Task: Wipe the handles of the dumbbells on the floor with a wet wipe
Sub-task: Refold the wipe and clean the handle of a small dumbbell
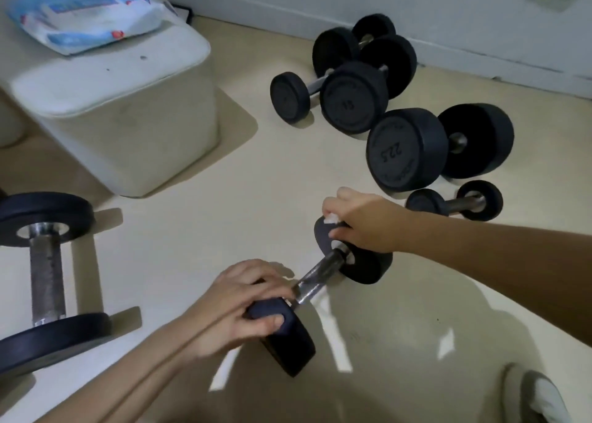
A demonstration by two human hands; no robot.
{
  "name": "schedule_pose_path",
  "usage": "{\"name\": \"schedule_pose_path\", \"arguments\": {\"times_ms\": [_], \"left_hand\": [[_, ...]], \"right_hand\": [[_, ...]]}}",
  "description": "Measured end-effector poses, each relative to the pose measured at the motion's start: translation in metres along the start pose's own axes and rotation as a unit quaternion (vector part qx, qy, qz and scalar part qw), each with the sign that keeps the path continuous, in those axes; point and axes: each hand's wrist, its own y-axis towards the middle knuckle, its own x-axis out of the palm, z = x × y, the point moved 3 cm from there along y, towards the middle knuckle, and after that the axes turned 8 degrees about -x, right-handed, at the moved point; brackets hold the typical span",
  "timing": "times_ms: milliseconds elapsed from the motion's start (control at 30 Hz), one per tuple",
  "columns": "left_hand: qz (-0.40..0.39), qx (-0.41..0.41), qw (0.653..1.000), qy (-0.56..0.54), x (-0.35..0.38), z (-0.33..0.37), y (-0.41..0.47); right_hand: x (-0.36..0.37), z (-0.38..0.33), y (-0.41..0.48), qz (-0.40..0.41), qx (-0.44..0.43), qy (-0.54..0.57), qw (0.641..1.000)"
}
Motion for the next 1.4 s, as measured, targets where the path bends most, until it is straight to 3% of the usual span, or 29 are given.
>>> {"name": "schedule_pose_path", "arguments": {"times_ms": [100,200,300,367,500,700,834,934,1000,1100,1200,1400], "left_hand": [[0.095,-0.102,0.99,-0.028,-0.038,-0.035,-0.001],[0.192,-0.195,0.962,0.018,-0.061,-0.037,0.004],[0.159,-0.18,0.954,0.179,-0.052,-0.012,0.018],[0.148,-0.224,0.932,0.242,-0.06,-0.019,0.028],[0.169,-0.313,0.912,0.203,-0.094,-0.047,0.046],[0.093,-0.372,0.908,0.17,-0.114,-0.069,0.062],[0.076,-0.282,0.913,0.284,-0.133,-0.011,0.075],[0.094,-0.164,0.975,0.115,-0.148,0.075,0.099],[0.058,-0.135,0.989,-0.016,-0.15,0.13,0.122],[0.094,-0.121,0.982,-0.107,-0.145,0.179,0.158],[0.101,-0.126,0.981,-0.107,-0.133,0.205,0.191],[-0.016,-0.149,0.988,-0.024,-0.088,0.259,0.255]], "right_hand": [[-0.01,0.001,0.01,-0.01,0.065,0.119,0.991],[-0.011,0.0,0.016,-0.039,0.072,0.17,0.982],[-0.009,-0.001,0.017,-0.057,0.111,0.255,0.959],[-0.012,-0.001,0.017,-0.05,0.138,0.299,0.943],[-0.027,0.004,0.018,-0.02,0.161,0.309,0.937],[-0.061,0.007,0.022,0.057,0.159,0.367,0.915],[-0.081,0.017,0.002,0.115,0.154,0.46,0.867],[-0.097,0.026,-0.014,0.152,0.126,0.541,0.817],[-0.109,0.03,-0.026,0.176,0.097,0.581,0.789],[-0.125,0.045,-0.05,0.225,0.051,0.592,0.773],[-0.123,0.072,-0.076,0.259,0.022,0.624,0.737],[-0.086,0.152,-0.123,0.293,0.057,0.684,0.666]]}}
